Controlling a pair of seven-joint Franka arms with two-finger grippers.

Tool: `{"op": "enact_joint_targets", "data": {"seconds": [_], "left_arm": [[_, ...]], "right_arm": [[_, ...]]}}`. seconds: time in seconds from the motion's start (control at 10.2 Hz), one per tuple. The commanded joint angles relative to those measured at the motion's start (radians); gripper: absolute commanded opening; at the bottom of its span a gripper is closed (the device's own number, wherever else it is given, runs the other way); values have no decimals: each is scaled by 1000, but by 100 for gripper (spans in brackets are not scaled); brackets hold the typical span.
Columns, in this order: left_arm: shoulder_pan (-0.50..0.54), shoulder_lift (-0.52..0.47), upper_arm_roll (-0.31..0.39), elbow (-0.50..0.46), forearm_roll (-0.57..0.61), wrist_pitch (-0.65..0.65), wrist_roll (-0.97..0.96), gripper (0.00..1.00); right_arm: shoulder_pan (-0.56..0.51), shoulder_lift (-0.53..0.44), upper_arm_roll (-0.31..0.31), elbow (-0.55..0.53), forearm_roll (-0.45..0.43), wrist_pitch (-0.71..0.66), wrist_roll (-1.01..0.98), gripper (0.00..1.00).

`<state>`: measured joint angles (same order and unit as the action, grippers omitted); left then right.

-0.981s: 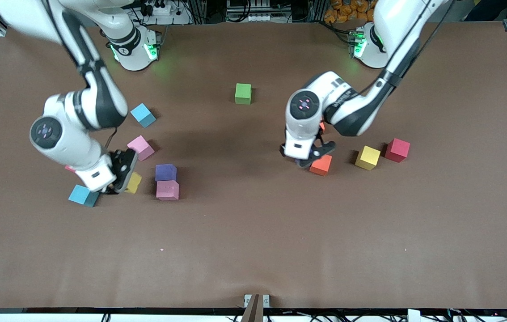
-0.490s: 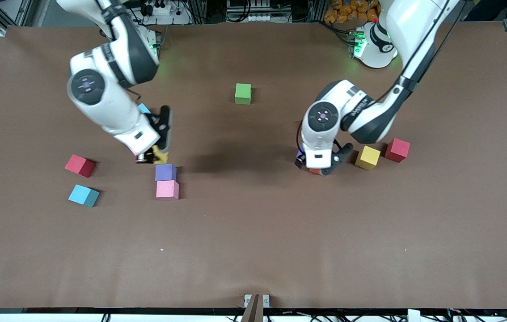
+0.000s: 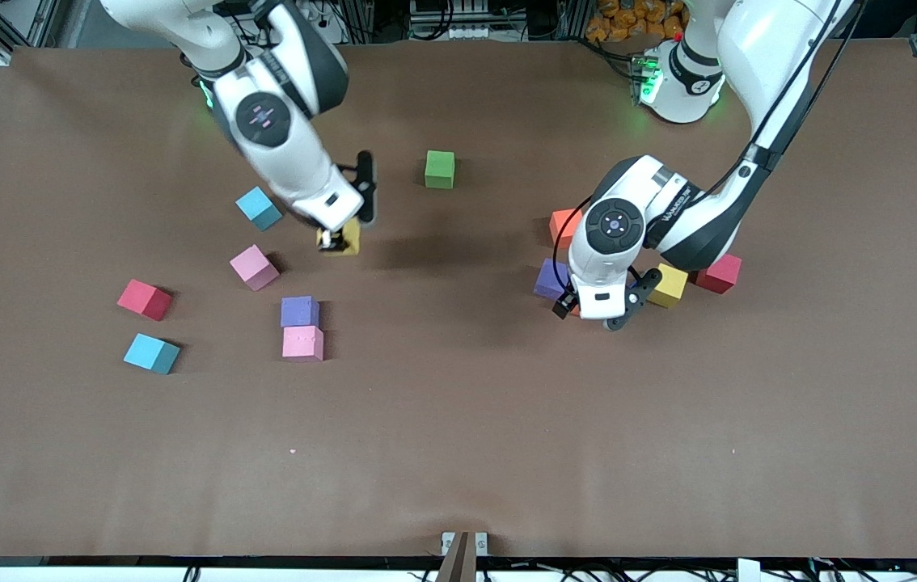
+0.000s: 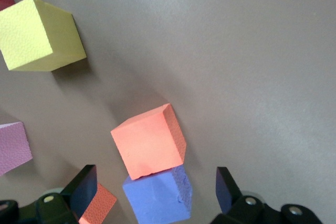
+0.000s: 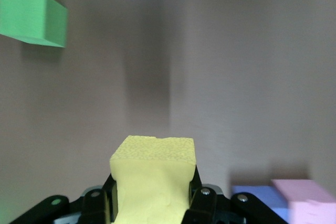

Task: Form number 2 with 11 blocks
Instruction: 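Place the yellow block beside green with the right gripper while left reaches orange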

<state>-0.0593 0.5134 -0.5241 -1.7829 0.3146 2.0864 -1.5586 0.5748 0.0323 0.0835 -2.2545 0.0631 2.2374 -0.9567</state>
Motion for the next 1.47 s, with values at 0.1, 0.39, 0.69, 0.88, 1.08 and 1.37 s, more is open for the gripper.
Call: {"op": "enact_joint_targets", "data": {"seconds": [0.1, 0.39, 0.69, 0.88, 1.08, 1.37], "left_arm": [[50, 28, -11, 23, 52, -3, -12, 100], [85, 28, -11, -4, 44, -8, -50, 100], [114, 30, -13, -13, 26, 6, -165, 100], [113, 40, -13, -42, 26, 85, -294, 100], [107, 37, -14, -110, 27, 171, -360, 100], [101, 34, -19, -157, 31, 214, -409, 100]], "right_arm": [[139, -115, -1, -171, 20, 14, 259, 42], [243, -91, 5, -174, -28, 40, 411, 42], [296, -28, 24, -192, -40, 134, 417, 42], [321, 29, 24, -194, -48, 221, 420, 42], [330, 72, 24, -189, -48, 261, 418, 42], [338, 110, 24, -185, -46, 287, 421, 42]]}}
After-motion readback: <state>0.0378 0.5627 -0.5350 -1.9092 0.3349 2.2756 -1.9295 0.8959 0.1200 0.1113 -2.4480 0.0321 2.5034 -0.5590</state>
